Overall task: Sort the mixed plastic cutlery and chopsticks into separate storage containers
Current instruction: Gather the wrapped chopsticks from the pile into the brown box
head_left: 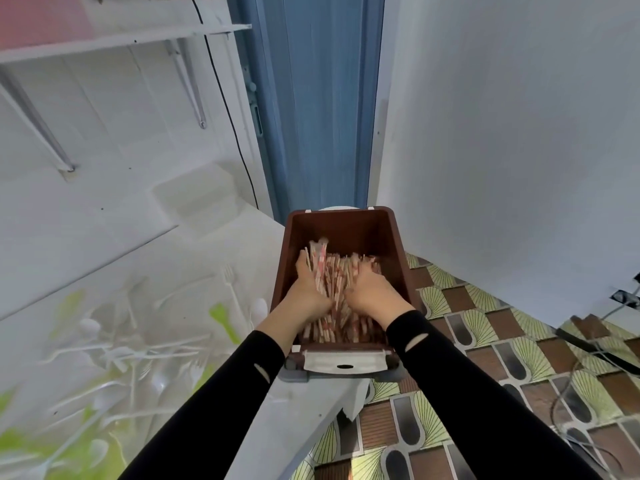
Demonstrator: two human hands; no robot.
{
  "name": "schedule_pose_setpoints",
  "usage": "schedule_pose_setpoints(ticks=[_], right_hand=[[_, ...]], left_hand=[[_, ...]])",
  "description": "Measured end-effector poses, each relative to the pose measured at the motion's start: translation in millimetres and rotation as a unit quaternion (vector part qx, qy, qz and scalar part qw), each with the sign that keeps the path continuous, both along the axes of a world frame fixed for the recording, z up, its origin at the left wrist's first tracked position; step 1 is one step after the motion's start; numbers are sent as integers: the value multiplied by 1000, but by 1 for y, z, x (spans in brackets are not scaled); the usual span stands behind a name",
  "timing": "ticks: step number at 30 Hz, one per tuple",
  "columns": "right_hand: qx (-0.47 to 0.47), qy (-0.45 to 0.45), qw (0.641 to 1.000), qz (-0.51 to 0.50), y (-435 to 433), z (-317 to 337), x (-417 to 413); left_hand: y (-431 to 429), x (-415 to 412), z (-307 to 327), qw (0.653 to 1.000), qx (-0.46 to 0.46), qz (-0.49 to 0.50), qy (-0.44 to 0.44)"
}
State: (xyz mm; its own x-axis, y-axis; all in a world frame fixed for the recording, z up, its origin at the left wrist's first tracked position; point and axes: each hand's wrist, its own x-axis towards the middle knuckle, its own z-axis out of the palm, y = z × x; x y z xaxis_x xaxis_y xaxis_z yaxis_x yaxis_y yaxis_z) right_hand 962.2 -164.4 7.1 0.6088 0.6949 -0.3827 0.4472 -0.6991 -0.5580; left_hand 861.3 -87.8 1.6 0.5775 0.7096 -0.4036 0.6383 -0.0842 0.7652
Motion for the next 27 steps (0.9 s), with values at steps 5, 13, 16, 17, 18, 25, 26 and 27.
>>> schedule_pose_setpoints(ticks=[5,13,16,17,18,25,26,27], right_hand=[[-77,-77,990,90,1,1,-3],[-172,-94,969,153,7,-6,-4],[-187,-101,967,143,9,-9,-3],[-185,-102,968,133,10,-10,-3],[-179,-103,971,124,10,-11,-3],[-112,-141,980,82,1,-2,-3],[-86,-136,984,72,1,-1,-4],[-58,-131,988,60,0,1,-5]], left_hand=[[-3,-1,0,995,61,-38,67],[-11,1,-7,942,258,-128,172],[-11,0,-4,936,274,-151,161],[-12,1,-3,933,278,-152,171],[-13,2,-1,931,285,-142,179],[-9,3,-8,916,310,-177,181],[-9,1,-9,916,314,-179,176],[-9,-1,-9,916,317,-179,169]])
